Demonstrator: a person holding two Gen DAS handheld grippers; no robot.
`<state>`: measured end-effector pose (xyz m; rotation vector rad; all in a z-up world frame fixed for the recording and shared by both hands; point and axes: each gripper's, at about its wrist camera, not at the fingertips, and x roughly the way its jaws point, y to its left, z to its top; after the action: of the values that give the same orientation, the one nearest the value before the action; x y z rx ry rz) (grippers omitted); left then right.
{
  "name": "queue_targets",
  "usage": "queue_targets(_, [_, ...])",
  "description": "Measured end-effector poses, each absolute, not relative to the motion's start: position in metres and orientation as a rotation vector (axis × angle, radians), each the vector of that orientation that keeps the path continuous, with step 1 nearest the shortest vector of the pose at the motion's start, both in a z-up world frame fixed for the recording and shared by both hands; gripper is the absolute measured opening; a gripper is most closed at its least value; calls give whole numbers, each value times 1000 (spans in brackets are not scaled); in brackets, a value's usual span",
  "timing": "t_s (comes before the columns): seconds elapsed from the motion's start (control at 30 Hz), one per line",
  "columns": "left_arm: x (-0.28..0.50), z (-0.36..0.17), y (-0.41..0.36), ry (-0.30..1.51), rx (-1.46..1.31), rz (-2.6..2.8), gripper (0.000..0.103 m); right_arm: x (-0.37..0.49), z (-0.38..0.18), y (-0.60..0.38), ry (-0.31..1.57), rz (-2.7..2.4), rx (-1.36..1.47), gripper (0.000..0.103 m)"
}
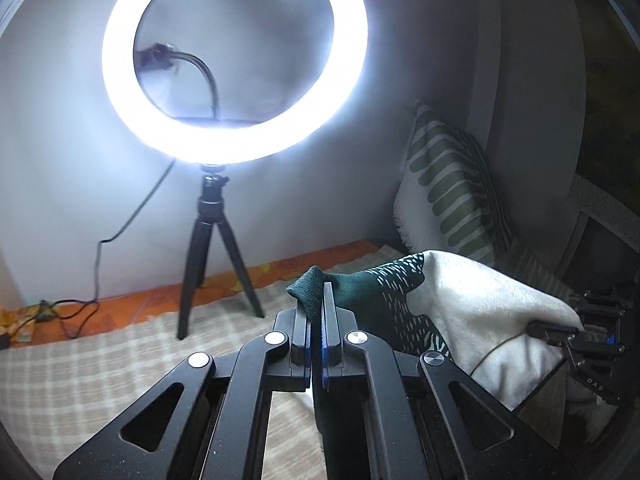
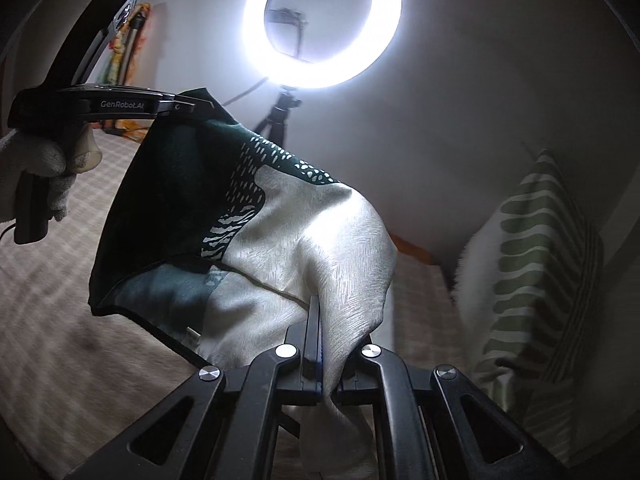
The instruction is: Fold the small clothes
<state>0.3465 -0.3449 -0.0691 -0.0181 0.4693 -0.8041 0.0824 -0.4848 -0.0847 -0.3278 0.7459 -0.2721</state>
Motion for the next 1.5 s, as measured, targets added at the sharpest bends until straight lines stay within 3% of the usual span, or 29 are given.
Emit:
queue_targets(0.4, [394,-119,-409,554,-5,-769,2,121,-123,-568,798,-271,-295,1])
queue_targets(0.67, [420,-147,-414,599,38,-694,2,131,-161,-605,858,-175,-96,2])
queue_targets(0.77, [428,-155,-413,651,57,-680,6,131,-169,-620,919,-105,26,10])
queue_targets(0.8, [429,-156,-413,665,57,-679,9,131,-171,-624,945,-80,59,22])
queue_targets(0.83, [430,-155,-410,670,50,-670,11,129,-173,-626,964,-69,73,25])
queue_targets(0.93, [430,-146,-395,659,32,-651,20,121,-167,-633,960,-63,107,27])
queue_targets(1.27, [359,-119,-404,644,70,-980,20,142,-158,-670,857,-86,370,32])
queue_targets(1.5, [312,-146,-463,745,248,-1184,20,179,-168,-672,843,-134,437,28])
